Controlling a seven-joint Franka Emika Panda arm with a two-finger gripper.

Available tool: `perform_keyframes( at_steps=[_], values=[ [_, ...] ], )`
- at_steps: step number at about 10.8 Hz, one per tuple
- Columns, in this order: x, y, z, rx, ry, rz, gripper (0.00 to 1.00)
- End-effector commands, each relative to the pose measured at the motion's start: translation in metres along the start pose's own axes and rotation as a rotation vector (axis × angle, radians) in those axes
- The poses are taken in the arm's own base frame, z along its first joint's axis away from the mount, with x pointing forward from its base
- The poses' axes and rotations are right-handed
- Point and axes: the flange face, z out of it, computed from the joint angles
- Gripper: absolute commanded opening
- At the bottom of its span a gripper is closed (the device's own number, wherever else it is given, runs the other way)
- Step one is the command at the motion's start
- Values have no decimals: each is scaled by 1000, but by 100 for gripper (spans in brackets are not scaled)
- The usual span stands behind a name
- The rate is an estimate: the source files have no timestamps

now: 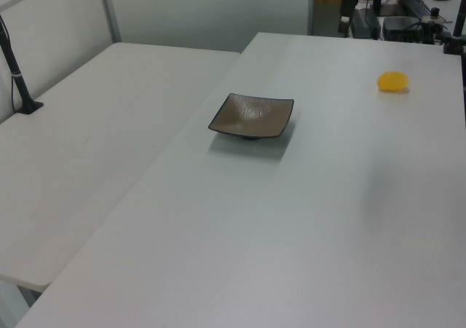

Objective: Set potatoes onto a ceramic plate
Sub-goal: 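Move the open gripper over toward the yellow potato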

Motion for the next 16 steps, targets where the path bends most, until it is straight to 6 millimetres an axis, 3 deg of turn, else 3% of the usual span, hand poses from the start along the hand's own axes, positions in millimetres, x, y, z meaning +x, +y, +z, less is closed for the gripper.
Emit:
perform_keyframes(
  at_steps=[1,9,13,16],
  values=[
    [-6,1,1,-1,1,17,100],
    [-7,4,2,-1,-4,11,100],
    [-10,14,9,-1,-20,-51,100],
    [-17,34,11,7,-59,-185,100]
  ],
)
